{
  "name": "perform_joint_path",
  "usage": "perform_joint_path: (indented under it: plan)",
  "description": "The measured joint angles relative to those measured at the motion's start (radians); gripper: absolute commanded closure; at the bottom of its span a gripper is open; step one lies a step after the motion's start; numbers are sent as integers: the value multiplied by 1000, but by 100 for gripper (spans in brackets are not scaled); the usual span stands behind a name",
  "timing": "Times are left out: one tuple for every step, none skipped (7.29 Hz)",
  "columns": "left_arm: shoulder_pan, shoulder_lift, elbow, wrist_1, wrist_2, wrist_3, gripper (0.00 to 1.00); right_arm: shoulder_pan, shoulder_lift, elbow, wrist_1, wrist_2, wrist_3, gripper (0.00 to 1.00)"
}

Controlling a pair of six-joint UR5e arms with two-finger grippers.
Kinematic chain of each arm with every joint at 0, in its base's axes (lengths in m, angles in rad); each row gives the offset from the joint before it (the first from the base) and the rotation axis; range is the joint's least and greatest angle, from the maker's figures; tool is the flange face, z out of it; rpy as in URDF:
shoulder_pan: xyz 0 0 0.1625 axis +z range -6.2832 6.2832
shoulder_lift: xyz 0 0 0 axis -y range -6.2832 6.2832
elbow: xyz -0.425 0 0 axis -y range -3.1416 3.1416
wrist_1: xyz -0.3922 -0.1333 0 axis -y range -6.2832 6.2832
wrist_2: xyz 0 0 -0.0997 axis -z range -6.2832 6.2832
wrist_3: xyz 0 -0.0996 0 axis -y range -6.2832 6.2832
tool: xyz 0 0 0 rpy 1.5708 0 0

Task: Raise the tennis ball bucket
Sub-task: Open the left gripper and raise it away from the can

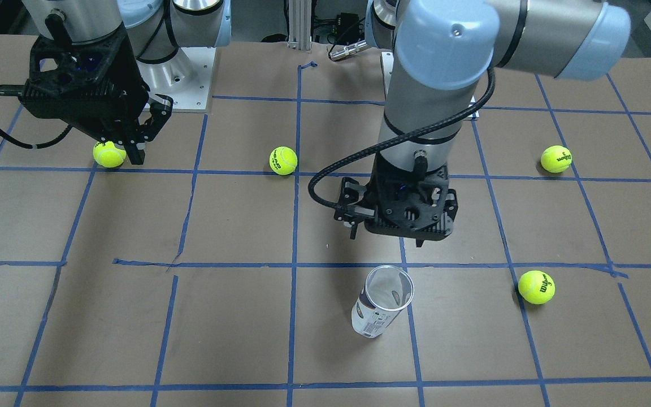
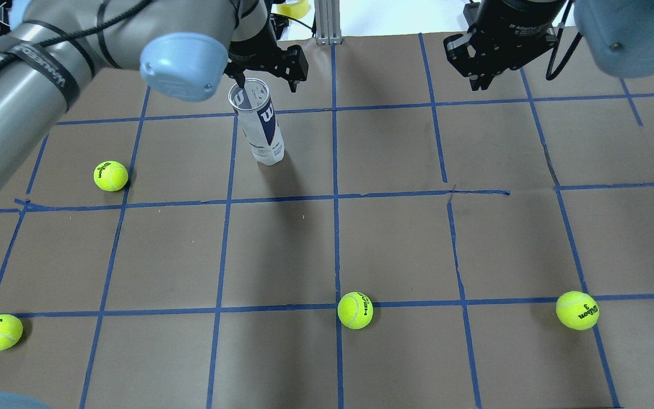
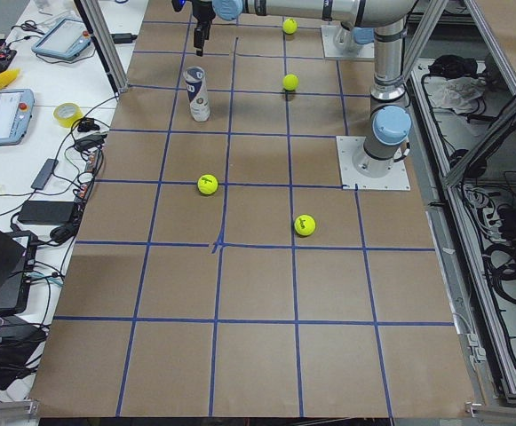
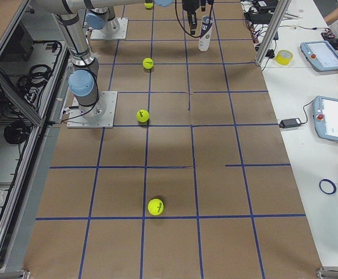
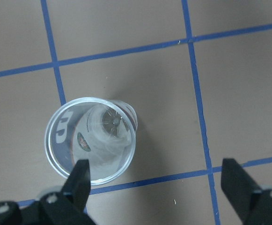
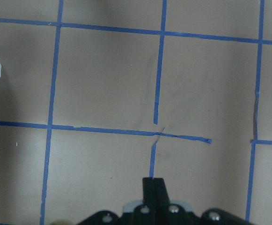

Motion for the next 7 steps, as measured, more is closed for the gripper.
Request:
perform_joint_path:
  plan:
    - [33,34,10,-81,12,0,0,0,-2,0,6,-4,1,26]
    - [85,73,4,-143,13,5,0,0,-3,3,10,-7,3,0]
    - [145,111,-19,-183,9,19,0,0,-3,6,13,-8,7,0]
    - [194,154,-68,-197,6,45,0,0,-3,9,17,-9,8,0]
    - [222,193,-119,-193,-4,71,0,0,-4,10,28,-8,8,0]
    - [238,224,-161,-179,-18,86,0,-2,-3,11,63,-5,8,0]
    - [244,248,-190,-171,-30,96,0,-9,-1,10,108,0,9,0]
